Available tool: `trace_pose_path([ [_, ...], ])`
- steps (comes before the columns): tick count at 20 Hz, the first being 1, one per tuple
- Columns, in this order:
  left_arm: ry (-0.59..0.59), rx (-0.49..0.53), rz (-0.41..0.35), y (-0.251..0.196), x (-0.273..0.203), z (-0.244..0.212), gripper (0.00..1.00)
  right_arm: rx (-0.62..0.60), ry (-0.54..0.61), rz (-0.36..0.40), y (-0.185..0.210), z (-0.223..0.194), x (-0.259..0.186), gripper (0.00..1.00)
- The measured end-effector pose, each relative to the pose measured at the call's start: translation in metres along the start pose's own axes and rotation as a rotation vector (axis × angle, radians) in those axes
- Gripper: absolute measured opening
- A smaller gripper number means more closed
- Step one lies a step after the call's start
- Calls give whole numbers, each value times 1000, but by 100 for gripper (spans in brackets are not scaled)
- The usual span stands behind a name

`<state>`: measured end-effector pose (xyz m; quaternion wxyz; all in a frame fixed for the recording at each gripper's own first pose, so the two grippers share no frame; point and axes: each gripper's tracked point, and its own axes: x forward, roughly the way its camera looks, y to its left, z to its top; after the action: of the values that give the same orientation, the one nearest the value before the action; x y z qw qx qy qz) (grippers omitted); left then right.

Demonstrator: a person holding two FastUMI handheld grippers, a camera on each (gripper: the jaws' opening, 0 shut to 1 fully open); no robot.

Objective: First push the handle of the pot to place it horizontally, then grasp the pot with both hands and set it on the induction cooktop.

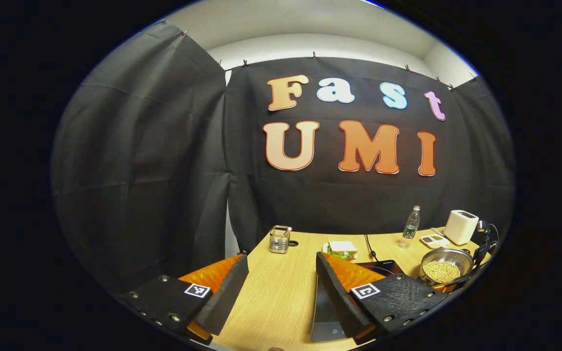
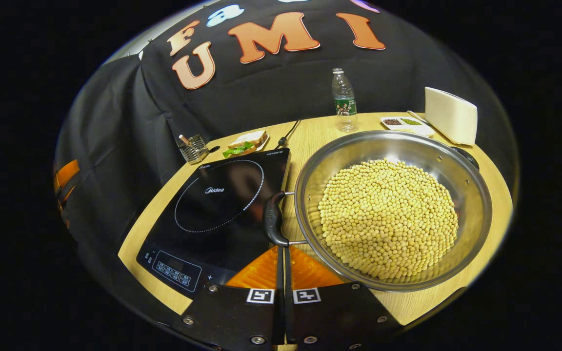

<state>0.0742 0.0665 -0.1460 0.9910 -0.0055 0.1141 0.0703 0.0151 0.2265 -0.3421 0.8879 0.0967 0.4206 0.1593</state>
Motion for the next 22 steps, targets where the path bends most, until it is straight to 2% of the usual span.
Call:
trace_pose_path([
  [22, 19, 9, 1, 17, 19, -11, 89, 51, -50, -58, -2, 35, 35, 0],
])
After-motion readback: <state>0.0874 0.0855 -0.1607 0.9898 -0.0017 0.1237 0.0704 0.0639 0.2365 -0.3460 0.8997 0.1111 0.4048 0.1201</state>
